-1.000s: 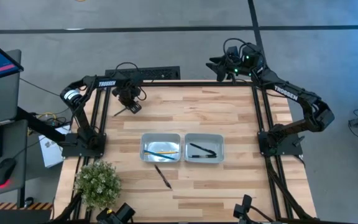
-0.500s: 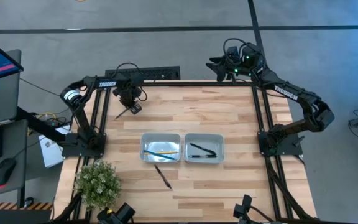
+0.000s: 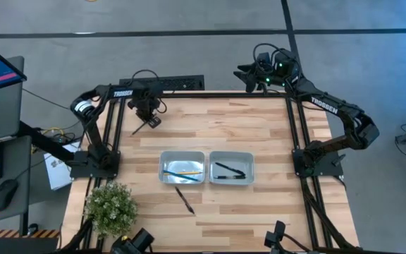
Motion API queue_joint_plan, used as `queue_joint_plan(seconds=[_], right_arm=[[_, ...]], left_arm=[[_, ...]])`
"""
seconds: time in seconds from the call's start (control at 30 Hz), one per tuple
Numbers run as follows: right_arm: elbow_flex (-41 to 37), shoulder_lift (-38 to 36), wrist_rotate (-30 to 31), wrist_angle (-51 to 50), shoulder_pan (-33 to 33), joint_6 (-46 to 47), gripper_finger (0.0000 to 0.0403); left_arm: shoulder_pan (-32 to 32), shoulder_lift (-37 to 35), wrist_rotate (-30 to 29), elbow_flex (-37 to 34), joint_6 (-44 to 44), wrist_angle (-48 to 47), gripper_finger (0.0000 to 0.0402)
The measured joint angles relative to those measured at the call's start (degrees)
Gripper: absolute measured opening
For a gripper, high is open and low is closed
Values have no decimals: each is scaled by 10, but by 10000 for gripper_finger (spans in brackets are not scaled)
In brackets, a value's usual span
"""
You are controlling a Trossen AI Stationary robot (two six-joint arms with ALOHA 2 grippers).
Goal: Sort pens & pencils
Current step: Put the green pencil into the left gray bin
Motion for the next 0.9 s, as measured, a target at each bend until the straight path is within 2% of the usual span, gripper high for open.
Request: queue_joint_plan(seconds=[0.17, 0.47, 0.77, 0.9], right_arm=[[0, 0, 0, 0, 0, 0, 235], [0, 0, 0, 0, 0, 1, 235], [0, 0, 0, -11, 8, 20, 235], [0, 2, -2, -54, 22, 40, 235]], left_arm=[[-1, 2, 34, 38, 10, 9, 1], [1, 1, 135, 99, 10, -10, 3], [2, 0, 285, 187, 12, -11, 2], [2, -1, 342, 236, 11, -11, 1]])
